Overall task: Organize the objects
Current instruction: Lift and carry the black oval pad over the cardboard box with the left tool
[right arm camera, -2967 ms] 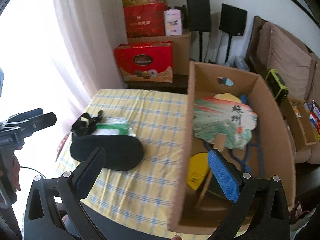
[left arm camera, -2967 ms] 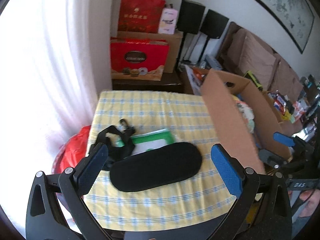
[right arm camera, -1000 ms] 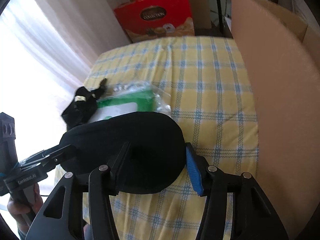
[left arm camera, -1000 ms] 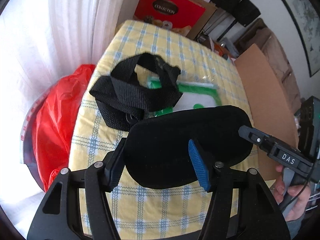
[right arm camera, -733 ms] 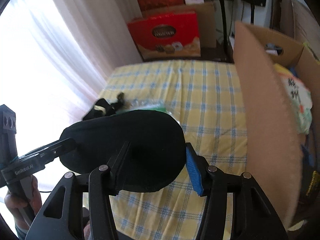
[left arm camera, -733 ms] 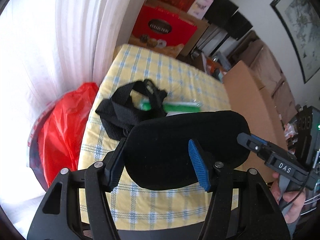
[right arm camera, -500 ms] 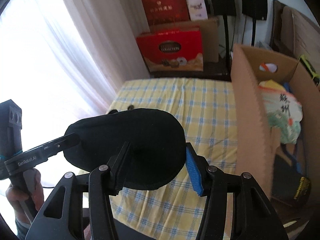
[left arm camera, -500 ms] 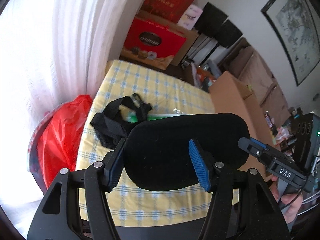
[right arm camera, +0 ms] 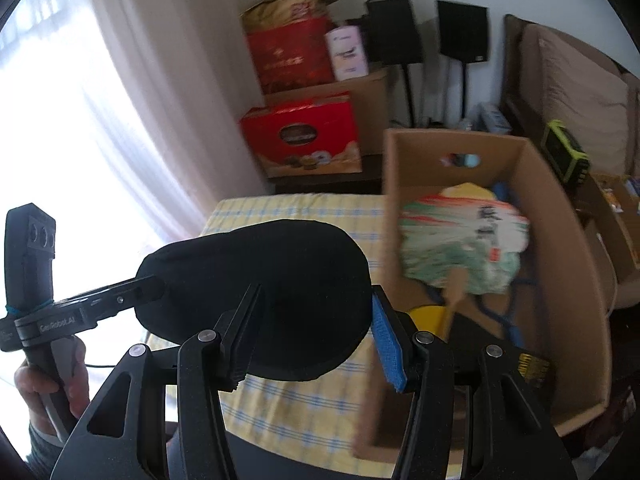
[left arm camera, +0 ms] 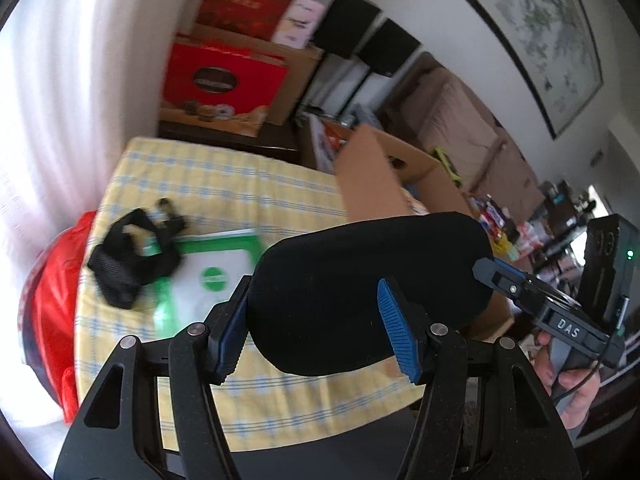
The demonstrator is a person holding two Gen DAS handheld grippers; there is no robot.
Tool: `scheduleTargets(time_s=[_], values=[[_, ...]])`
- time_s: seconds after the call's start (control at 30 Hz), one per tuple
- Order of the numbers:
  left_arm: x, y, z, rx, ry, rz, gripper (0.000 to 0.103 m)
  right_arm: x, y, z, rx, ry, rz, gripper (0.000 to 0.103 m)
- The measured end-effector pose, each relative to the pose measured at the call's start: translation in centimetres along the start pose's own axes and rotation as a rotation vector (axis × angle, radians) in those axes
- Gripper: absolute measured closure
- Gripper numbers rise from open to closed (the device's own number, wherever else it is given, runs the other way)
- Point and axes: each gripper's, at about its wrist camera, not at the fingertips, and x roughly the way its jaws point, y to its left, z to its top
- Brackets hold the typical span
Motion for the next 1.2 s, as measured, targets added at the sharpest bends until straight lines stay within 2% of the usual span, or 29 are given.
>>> scheduleTargets(time_s=[0.4, 0.63, 0.83, 1.07, 1.2], values=[[4.6, -10.3, -0.3, 0.144, 0.085, -0.057, 0.044, -3.9, -9.3, -0.3, 0.128, -0.025, -0.109, 0.049], [7.9, -14.0, -1.2, 0.178, 0.162, -0.095, 0.044, -4.7, -14.2, -0.4, 0.177, -0.017, -0.163, 0.049], [10.0, -16.7, -2.3, 0.22, 0.198, -0.101, 0.044, -4.1, -17.5, -0.2, 0.194, -0.007, -0.22, 0.049], [11.8, -19.0, -2.9, 0.246, 0.224, -0.098, 0.044, -2.4, -20.8, 0.2, 0.228, 0.017, -0.238, 0.048], [13.0, -19.4, -2.8, 0.248, 0.249, -0.097, 0.04, -0.7, -21.9, 0.8, 0.221, 0.056, -0.255, 0.045]])
